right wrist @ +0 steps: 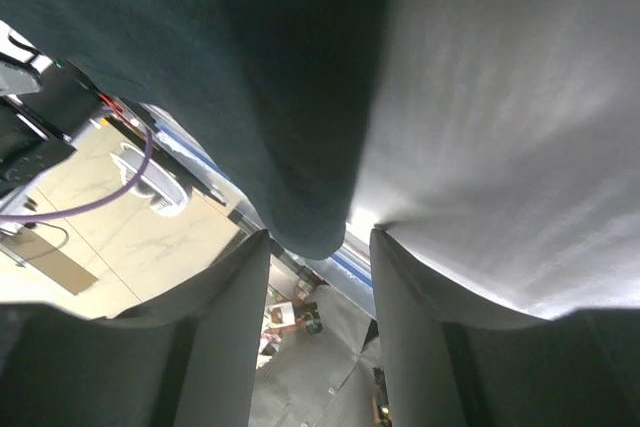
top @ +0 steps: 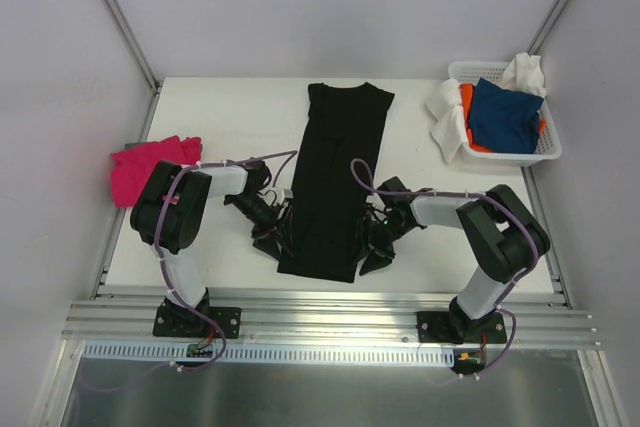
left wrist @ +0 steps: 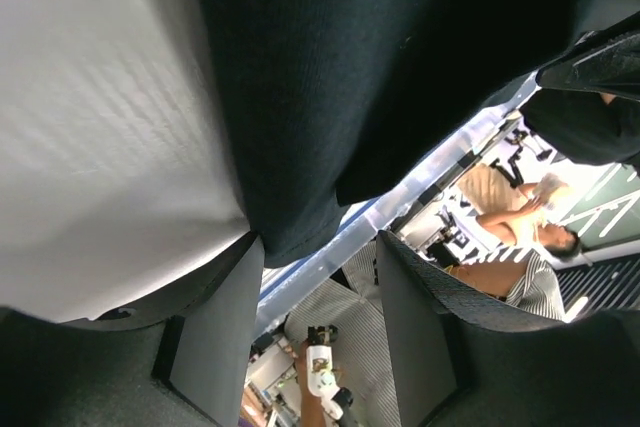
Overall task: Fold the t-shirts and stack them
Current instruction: Fold the tshirt
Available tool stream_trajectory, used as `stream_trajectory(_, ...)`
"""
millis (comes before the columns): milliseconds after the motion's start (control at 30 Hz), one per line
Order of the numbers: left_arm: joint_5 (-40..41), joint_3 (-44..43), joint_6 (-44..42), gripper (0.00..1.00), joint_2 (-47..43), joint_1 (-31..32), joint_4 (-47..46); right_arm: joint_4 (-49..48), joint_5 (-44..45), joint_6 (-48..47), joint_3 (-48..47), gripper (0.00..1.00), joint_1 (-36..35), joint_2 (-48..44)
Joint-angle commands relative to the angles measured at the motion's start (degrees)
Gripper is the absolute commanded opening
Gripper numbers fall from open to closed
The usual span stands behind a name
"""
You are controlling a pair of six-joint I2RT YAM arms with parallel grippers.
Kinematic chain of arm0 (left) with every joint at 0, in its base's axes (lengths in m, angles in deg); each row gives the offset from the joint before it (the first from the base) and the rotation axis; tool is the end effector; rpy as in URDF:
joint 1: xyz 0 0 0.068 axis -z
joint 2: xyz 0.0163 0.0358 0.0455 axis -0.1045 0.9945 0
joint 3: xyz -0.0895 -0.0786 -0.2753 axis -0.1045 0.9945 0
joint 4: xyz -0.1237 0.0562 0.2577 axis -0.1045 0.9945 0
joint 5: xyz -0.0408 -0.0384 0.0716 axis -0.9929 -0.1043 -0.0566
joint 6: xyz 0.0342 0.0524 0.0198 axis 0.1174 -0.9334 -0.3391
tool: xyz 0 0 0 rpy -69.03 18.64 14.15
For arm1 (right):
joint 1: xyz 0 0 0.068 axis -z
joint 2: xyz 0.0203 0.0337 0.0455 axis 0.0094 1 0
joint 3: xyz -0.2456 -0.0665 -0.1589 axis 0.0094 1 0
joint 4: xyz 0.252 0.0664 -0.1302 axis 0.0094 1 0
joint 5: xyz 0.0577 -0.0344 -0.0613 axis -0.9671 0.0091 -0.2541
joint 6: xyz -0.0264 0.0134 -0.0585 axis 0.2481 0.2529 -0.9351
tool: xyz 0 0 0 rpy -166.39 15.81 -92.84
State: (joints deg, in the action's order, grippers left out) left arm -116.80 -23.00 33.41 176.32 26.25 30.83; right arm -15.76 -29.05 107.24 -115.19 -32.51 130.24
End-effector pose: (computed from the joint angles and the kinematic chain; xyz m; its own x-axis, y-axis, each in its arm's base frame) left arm 0.2852 -0.1453 0.1074 -0.9633 0.2271 0.1431 0.0588 0.6986 -0.7131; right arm 0.2318 0.1867 0.1049 -0.9641 -0.2647 0.0205 -0.1699 0.6746 0.7184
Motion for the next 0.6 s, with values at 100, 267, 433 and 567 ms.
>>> stream_trajectory(100,-0.5,2.3,0.9,0.47,-2.3,0.8,0.4,-1.1,0.3,0.5,-0.9,0.48,-3.8,-0.8)
stream_trajectory(267,0.0,3.6,1.1,0.37,-3.6,0.9,-0.2,-2.8,-0.3,0.2,-1.6,0.28,-5.5,0.8)
stream_trajectory(433,-0.4,3.0,0.8,0.00,-4.7,0.9,-0.1,2.0,2.3,-4.0,-3.9,0.01,-5.8,-1.1)
stream_trajectory(567,0.0,1.2,-1.0,0.00,-5.9,1.0,1.1,7.4,6.7,-8.6,-5.2,0.01,-4.7,-6.4)
